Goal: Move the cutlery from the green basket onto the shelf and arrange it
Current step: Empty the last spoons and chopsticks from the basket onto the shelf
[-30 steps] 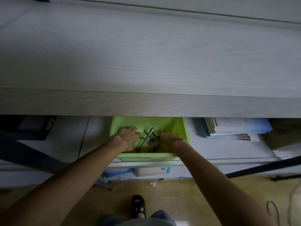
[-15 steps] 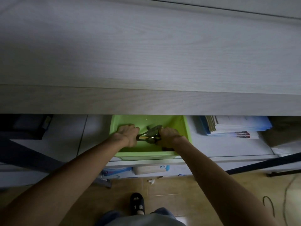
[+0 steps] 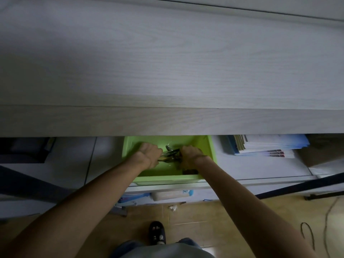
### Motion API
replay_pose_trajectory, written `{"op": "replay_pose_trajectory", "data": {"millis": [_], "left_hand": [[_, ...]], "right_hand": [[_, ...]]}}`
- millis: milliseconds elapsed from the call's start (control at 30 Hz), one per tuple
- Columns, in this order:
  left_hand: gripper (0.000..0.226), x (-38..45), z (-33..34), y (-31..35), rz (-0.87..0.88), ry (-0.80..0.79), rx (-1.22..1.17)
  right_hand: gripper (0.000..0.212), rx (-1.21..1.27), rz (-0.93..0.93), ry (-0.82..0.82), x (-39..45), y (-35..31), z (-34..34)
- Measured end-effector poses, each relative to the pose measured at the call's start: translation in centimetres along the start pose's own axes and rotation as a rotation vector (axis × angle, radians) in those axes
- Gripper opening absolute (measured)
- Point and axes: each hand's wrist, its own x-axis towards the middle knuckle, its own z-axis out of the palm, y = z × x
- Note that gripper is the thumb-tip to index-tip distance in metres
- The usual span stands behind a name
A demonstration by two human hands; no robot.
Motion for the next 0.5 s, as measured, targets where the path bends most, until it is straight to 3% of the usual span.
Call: {"op": "replay_pose_trajectory", "data": {"millis": [67, 300, 400, 500], "left_hand": [[0.026, 0.1, 0.4, 0.1, 0.004, -0.015, 0.011], [0.036, 0.2, 0.5, 0.1, 0.031, -0.054, 0.024], [0.038, 0.0, 0.0, -0.1, 0.044, -0.08, -0.029], [0.04, -0.1, -1.0, -0.7, 0.034, -0.135, -0.135]], "right_hand": [[0.043, -0.007, 0.002, -0.012, 0.0, 0.1, 0.1], [0.03, 0.037, -0.008, -0.025, 0.5, 0.2, 0.4], [0.012, 0.073, -0.006, -0.037, 0.6, 0.2, 0.2], [0.02, 0.099, -0.029, -0.077, 0.6, 0.4, -0.7]]}}
